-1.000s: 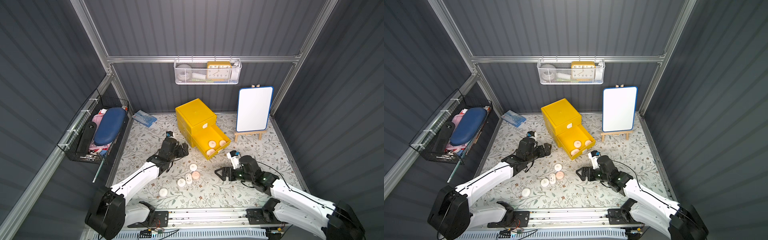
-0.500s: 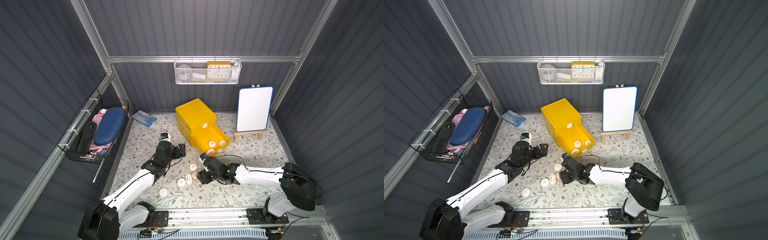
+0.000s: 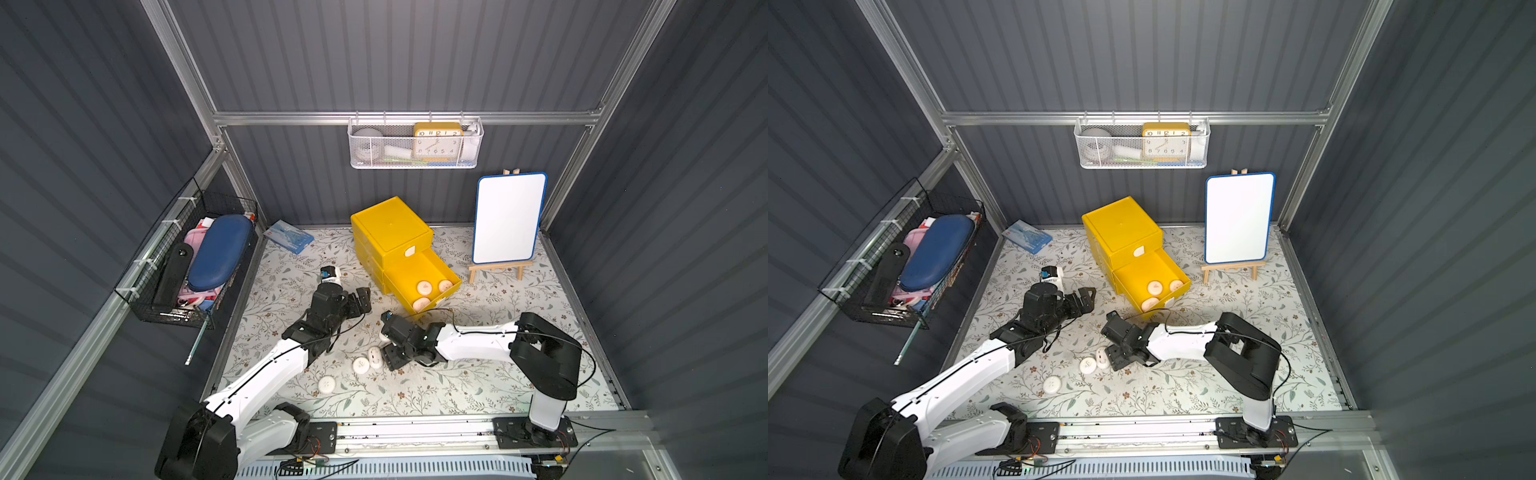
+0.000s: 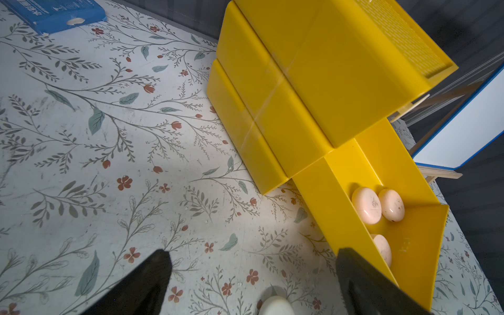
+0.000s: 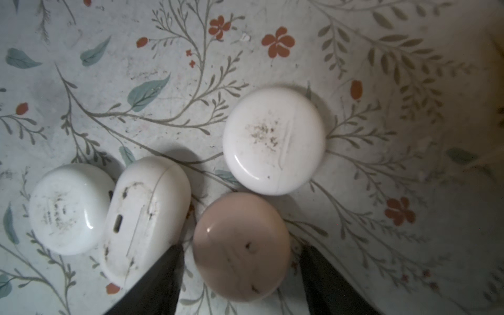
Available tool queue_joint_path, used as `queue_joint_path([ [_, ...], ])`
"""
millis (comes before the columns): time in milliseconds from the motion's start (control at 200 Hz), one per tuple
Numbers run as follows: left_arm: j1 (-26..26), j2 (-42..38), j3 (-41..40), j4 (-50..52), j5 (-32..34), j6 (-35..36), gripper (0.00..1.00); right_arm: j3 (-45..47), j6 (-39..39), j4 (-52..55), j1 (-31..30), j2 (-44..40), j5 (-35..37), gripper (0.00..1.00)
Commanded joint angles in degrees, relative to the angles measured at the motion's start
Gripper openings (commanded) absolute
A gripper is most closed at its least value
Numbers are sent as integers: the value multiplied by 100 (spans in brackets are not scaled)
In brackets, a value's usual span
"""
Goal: Put the bluetooth earphones in the drawer according to color
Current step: Pick up the Bluetooth earphone from the center of the board, then place the bluetooth earphone in the drawer.
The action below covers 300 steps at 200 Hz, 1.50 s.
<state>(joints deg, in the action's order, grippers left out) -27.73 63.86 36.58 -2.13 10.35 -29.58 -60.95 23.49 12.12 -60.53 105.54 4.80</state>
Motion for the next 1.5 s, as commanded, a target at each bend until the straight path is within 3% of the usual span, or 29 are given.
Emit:
queue_joint_path([
  [0, 30, -48, -76, -51, 37, -48, 99, -116, 20, 234, -37, 149, -15, 71],
  [60, 30, -47, -82, -51, 30, -46, 99, -119, 33, 255, -31, 152, 18, 68],
  [170, 30, -54, -97, -62, 38, -42, 99, -128, 58, 291, -37, 42, 88, 51],
  [535, 37, -294, -177, -64, 123, -65, 99, -136, 217, 397, 105, -1130, 579, 44],
  [860, 30, -572, -275, -86, 196, -74, 99, -21, 254, -103, 1242, -2157, 65, 44],
  [1061, 30, -569, -283, -94, 199, -73, 99, -163, 350, -125, 2184, -2208, -117, 44],
  [1201, 30, -523, -278, -129, 176, -68, 99, -534, 267, -1, 2737, -1772, -297, 49],
  [1361, 31, -411, -279, -169, 167, -50, 99, -1070, 129, 219, 3174, -1262, -668, 70],
  [1496, 31, -268, -274, -226, 139, -31, 99, -1256, 137, 475, 3343, -1313, -946, 80],
])
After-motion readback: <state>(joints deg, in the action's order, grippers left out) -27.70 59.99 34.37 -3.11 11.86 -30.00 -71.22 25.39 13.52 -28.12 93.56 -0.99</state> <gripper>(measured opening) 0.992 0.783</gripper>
